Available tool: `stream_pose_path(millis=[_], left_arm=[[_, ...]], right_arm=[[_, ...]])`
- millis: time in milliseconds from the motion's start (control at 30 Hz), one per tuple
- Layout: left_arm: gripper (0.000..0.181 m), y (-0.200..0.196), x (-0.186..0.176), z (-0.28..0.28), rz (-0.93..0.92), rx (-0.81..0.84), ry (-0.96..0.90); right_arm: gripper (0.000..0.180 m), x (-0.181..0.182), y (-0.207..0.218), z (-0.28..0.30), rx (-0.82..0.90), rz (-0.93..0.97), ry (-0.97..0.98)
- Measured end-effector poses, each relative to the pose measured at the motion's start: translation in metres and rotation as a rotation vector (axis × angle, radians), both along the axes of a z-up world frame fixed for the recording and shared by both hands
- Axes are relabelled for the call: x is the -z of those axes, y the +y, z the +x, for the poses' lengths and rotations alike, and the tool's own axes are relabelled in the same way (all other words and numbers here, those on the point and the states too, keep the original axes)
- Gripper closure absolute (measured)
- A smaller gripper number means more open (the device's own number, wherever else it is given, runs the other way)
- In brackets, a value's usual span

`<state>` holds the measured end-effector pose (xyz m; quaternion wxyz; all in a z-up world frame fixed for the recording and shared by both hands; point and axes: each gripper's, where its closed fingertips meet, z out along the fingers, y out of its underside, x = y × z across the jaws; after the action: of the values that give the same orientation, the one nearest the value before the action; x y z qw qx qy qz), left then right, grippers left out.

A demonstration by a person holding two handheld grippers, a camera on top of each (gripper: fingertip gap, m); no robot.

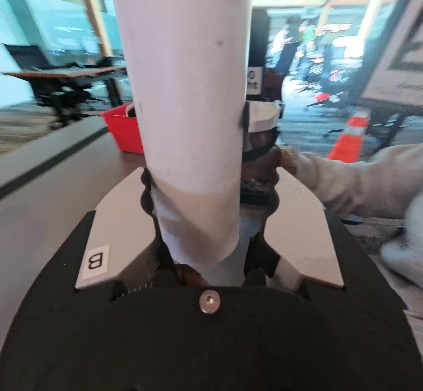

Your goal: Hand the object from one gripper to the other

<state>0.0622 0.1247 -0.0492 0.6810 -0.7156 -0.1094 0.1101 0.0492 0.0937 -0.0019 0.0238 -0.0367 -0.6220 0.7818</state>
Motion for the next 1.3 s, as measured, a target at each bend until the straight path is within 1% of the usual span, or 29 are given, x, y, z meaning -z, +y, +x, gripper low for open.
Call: stream_pose_path(millis=[67,133,200,267,333,400,467,533,600,667,767,833,867,933,1033,1100,1167,1233,1300], left_arm=[[0.081,0.000,0.003,-0.009,-0.033,-0.102,0.072],[0.081,0.001,0.007,-0.017,-0.065,-0.177,0.114],[0.084,-0.001,0.011,-0.023,-0.098,-0.245,0.148],[0.093,-0.005,0.015,-0.031,-0.136,-0.317,0.176],[0.094,-0.006,0.016,-0.030,-0.138,-0.314,0.161],[0.097,-0.007,0.008,-0.024,-0.076,-0.257,0.139],[0.097,-0.005,-0.002,-0.010,0.015,-0.116,0.072],[0.097,-0.002,-0.012,0.007,0.111,0.041,0.004],[0.098,0.000,-0.017,0.025,0.176,0.194,-0.056],[0.098,0.003,-0.019,0.040,0.203,0.316,-0.107],[0.098,0.008,-0.016,0.052,0.200,0.415,-0.170],[0.097,0.009,-0.011,0.054,0.180,0.439,-0.199],[0.097,0.009,-0.011,0.054,0.175,0.441,-0.196],[0.098,0.008,-0.012,0.048,0.175,0.406,-0.206],[0.096,0.002,-0.012,0.022,0.177,0.218,-0.152],[0.090,-0.004,-0.007,0.005,0.117,0.066,-0.070],[0.088,-0.006,-0.002,-0.006,0.041,-0.049,0.021],[0.086,-0.005,0.008,-0.014,-0.041,-0.135,0.078],[0.084,-0.002,0.018,-0.020,-0.117,-0.195,0.119]], right_arm=[[0.095,0.003,-0.001,-0.009,0.090,0.012,0.016],[0.094,0.008,-0.003,-0.015,0.139,0.025,0.009],[0.095,0.011,-0.005,-0.017,0.154,0.029,-0.012],[0.094,0.014,-0.008,-0.016,0.147,0.040,-0.026],[0.094,0.016,-0.010,-0.016,0.147,0.052,-0.020],[0.095,0.012,-0.009,-0.013,0.113,0.025,-0.027],[0.099,0.000,-0.004,-0.002,-0.015,-0.063,-0.066],[0.091,-0.014,0.006,0.006,-0.153,-0.171,-0.144],[0.086,-0.021,0.012,0.011,-0.269,-0.234,-0.218],[0.079,-0.021,0.012,0.019,-0.371,-0.238,-0.260],[0.078,-0.017,0.006,0.042,-0.517,-0.189,-0.243],[0.091,-0.012,0.002,0.058,-0.574,-0.136,-0.187],[0.092,-0.010,0.002,0.060,-0.575,-0.115,-0.163],[0.092,-0.010,0.003,0.057,-0.545,-0.095,-0.151],[0.092,-0.003,-0.001,0.035,-0.354,-0.060,-0.123],[0.093,0.006,-0.006,0.017,-0.207,0.000,-0.115],[0.093,0.014,-0.008,0.001,-0.075,0.045,-0.108],[0.093,0.018,-0.009,-0.008,0.008,0.061,-0.091],[0.092,0.019,-0.011,-0.011,0.048,0.060,-0.078]])
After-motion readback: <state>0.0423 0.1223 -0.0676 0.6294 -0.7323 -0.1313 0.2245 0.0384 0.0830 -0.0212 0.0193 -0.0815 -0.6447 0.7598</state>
